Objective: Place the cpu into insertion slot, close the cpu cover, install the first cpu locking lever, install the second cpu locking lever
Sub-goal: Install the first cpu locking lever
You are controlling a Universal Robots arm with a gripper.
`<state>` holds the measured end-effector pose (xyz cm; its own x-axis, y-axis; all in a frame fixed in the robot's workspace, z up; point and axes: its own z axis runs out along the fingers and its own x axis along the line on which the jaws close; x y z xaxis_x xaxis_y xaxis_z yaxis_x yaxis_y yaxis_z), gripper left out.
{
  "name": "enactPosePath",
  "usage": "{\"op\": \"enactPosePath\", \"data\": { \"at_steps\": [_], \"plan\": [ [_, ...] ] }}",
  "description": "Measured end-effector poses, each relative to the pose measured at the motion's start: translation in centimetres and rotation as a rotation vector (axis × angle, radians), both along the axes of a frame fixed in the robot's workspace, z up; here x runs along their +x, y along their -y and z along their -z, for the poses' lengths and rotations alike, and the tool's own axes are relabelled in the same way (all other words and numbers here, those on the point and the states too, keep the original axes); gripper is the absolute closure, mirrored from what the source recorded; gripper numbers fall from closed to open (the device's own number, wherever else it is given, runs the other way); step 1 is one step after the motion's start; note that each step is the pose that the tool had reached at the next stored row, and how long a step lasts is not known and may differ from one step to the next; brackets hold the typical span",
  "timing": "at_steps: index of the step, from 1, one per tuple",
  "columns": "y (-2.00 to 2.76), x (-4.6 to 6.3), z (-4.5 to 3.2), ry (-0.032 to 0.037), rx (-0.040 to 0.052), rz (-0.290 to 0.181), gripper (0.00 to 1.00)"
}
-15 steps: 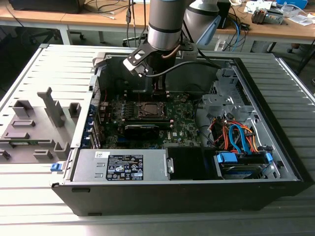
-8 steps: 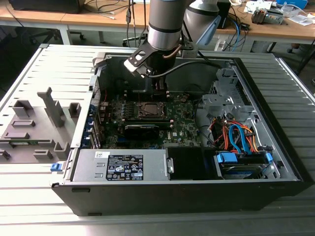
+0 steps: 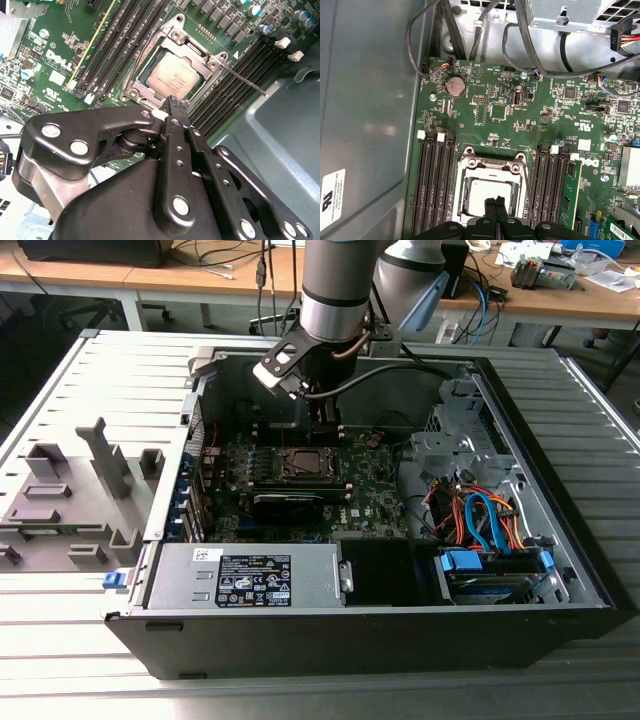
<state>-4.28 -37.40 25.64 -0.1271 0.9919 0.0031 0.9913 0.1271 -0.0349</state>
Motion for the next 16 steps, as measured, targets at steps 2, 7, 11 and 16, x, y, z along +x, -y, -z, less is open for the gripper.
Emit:
{"op": "enactPosePath", "data": {
  "at_steps": [2,7,11,16],
  "plan": [
    [0.00,0.00,0.00,0.0000,0.0000,-0.006,0.89],
    [0.00,0.00,0.00,0.0000,0.0000,-0.025,0.89],
    [0.00,0.00,0.00,0.0000,0.0000,-0.039,0.89],
    [0.00,0.00,0.00,0.0000,0.0000,-0.056,0.89]
  ]
}}
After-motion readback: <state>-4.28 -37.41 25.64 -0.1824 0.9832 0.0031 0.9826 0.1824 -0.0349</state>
